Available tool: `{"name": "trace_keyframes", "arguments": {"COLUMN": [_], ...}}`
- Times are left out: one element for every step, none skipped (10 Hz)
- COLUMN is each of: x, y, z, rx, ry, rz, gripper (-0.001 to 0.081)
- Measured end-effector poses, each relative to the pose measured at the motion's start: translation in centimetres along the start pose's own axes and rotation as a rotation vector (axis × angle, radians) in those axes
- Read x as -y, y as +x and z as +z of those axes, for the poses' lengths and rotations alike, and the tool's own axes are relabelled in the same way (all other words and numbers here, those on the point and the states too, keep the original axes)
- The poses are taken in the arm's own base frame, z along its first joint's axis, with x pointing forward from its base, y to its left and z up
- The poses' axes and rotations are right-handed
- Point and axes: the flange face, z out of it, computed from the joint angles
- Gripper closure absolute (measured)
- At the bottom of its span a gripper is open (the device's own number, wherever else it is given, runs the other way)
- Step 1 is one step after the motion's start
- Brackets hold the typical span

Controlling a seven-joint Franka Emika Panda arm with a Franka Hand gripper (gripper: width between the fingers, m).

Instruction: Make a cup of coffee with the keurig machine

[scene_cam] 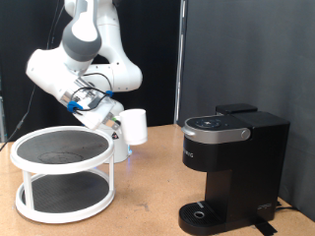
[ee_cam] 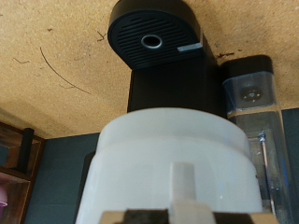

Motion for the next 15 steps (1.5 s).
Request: {"name": "trace_keyframes", "arguments": {"x": [-0.1,0.0,0.0,0.0,0.2,0.4,0.8,1.2,1.7,2.1,2.4,2.8,3.1,3.5,3.8], "y": [-0.6,-1.0,-1.0,-0.8,-0.5,-0.3,0.0,0.3,0.5,0.7,0.8,0.9,0.9,1.0,0.9], "z": [0.7,0.9,1.0,1.0,1.3,1.7,2.4,3.1,3.9,4.7,5.4,6.2,6.8,7.4,7.8], "rx": [-0.008,-0.015,-0.015,-0.017,-0.028,-0.042,-0.064,-0.089,-0.114,-0.139,-0.165,-0.189,-0.209,-0.225,-0.236], "ry": [-0.006,-0.007,-0.007,-0.005,0.003,0.017,0.032,0.044,0.052,0.059,0.062,0.060,0.059,0.058,0.058], "rz": [-0.017,-0.030,-0.027,-0.016,0.004,0.027,0.045,0.062,0.077,0.091,0.102,0.113,0.119,0.122,0.125], "gripper": [0.0802,0.0802,0.0802,0.0802,0.0802,0.0802,0.0802,0.0802,0.0802,0.0802,0.0802,0.0802,0.0802,0.0802,0.0802]}}
